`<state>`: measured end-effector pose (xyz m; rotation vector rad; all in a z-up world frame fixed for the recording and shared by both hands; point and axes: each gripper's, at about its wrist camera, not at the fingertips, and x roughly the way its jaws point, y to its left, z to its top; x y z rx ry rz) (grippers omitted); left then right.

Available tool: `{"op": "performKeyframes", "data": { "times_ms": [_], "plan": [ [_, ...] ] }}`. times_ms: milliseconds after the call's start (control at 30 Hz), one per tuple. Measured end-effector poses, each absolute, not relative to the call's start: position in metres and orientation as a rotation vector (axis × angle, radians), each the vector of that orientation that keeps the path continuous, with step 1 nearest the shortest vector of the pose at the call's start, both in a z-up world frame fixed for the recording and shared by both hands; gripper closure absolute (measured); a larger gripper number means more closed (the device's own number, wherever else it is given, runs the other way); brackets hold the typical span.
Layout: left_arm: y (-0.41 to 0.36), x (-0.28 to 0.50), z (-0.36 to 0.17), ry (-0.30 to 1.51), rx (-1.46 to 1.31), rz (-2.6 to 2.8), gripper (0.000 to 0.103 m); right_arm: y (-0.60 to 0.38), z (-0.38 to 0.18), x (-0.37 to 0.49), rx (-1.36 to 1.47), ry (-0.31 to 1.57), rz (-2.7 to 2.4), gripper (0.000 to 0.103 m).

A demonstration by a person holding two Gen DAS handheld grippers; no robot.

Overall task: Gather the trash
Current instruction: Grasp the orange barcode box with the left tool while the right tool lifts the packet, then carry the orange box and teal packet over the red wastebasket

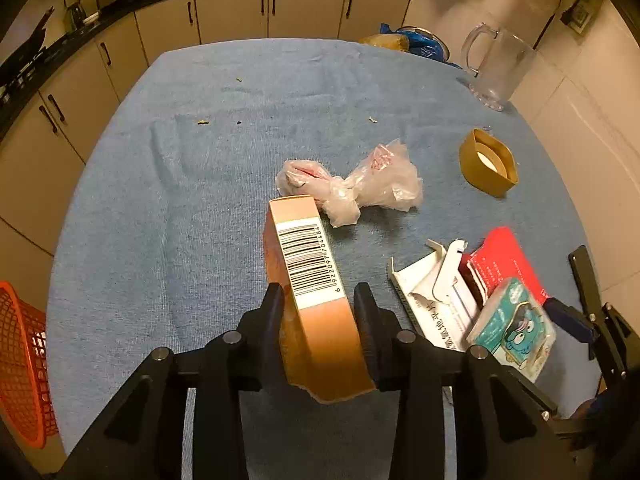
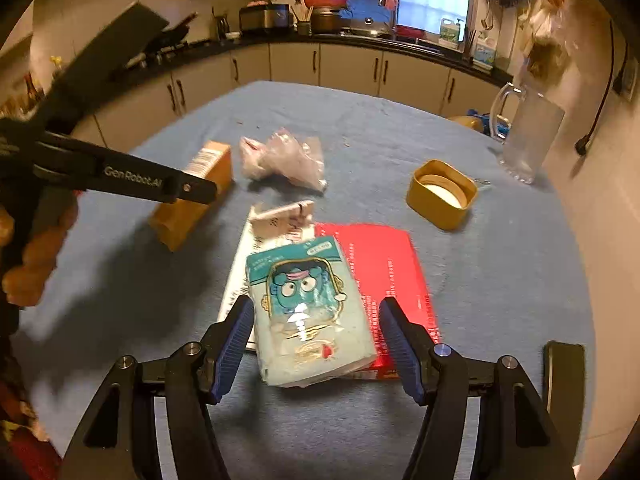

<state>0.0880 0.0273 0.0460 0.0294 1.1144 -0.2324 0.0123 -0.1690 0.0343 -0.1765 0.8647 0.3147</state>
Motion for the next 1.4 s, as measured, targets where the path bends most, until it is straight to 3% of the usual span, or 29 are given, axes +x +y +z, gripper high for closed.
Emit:
{"op": "performKeyframes", "data": {
  "times_ms": [33,300,500,667,733,1100,1167,1400],
  "plan": [
    [0.027,0.087,0.045,1.106,0.040,-0.237,0.067,-0.168,0.033,0.012,-0.181,0.866,0.313,0.034],
    [0.035,0.066,0.042,1.083,0.070,-0.244,0.081,-0.175,0.035,0.007,-0.120,0.877,0.316,0.072],
    [0.046,0.064,0.029,1.091,0.038,-0.255,0.080,-0.174,0.033,0.007,-0.094,0.888,0.299,0.072],
    [0.047,0.056,0.029,1.056,0.053,-0.246,0.081,-0.167,0.034,0.004,-0.133,0.875,0.294,0.034],
    [0.048,0.051,0.029,1.043,0.054,-0.246,0.081,-0.161,0.035,0.000,-0.175,0.848,0.280,0.030],
    [0.050,0.034,0.029,0.997,0.058,-0.270,0.081,-0.163,0.025,0.010,-0.250,0.857,0.188,0.030],
    [0.050,0.032,0.030,0.988,0.057,-0.270,0.081,-0.169,0.019,0.014,-0.202,0.890,0.208,0.047],
    [0.056,0.011,0.036,0.948,0.072,-0.256,0.081,-0.175,0.032,-0.003,-0.086,0.862,0.240,0.059]
  ]
}}
